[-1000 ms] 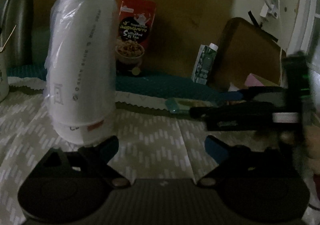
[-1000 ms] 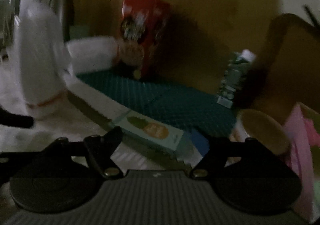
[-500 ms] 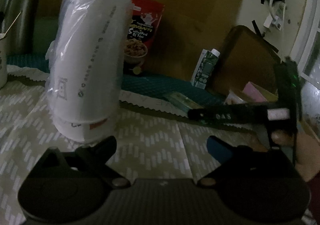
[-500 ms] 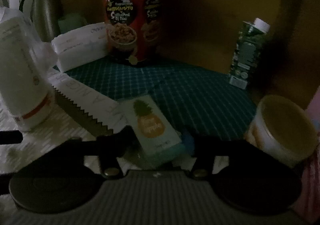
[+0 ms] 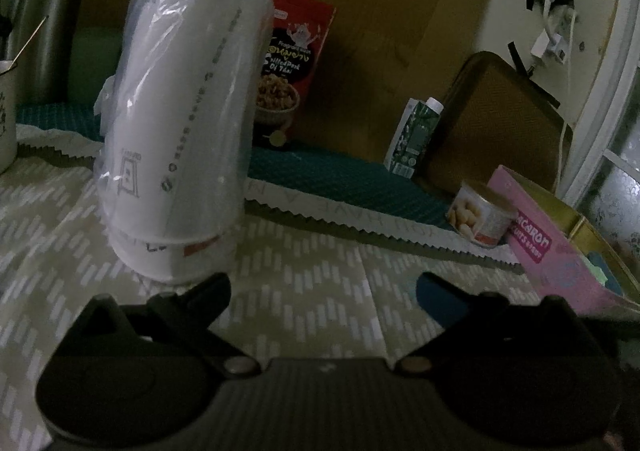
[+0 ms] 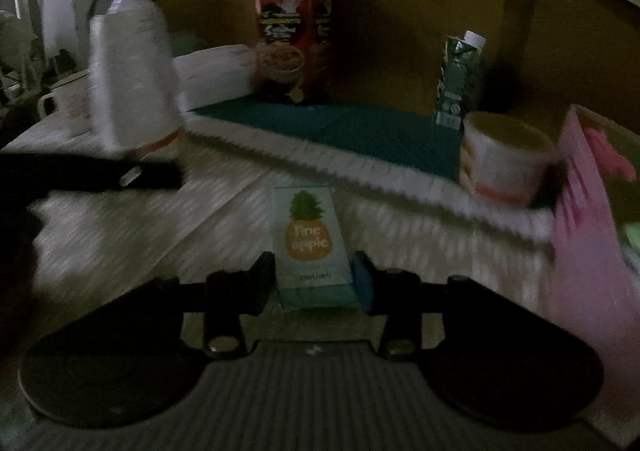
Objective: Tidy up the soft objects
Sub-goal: 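Grasp the pineapple-print wipes pack with the right tool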
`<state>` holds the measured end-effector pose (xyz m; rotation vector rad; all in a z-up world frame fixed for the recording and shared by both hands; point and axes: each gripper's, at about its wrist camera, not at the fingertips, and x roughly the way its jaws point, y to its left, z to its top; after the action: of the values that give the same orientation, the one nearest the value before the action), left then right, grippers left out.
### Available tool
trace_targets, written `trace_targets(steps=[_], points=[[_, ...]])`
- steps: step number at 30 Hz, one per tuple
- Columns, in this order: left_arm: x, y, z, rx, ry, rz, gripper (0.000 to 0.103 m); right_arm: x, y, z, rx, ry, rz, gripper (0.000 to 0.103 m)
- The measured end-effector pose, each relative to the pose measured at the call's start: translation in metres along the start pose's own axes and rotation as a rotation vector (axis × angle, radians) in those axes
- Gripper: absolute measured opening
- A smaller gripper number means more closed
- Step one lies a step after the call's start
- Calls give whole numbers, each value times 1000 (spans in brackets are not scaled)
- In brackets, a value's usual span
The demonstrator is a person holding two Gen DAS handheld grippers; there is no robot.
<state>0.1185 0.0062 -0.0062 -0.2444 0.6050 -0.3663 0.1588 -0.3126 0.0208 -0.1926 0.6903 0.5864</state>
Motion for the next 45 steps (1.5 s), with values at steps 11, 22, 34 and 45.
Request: trace_targets(steps=[11, 22, 34, 45], points=[[0, -6, -5, 34, 49, 38, 103, -51, 27, -54, -4, -76, -66, 57], [0, -15, -9, 86, 61, 107, 103, -53, 22, -60, 25, -97, -42, 68], [-6, -4, -9, 16, 31, 53, 103, -55, 22, -63, 48, -98, -35, 85], [-6, -4, -9, 21, 32, 54, 103, -52, 22, -62, 45, -66, -20, 103]])
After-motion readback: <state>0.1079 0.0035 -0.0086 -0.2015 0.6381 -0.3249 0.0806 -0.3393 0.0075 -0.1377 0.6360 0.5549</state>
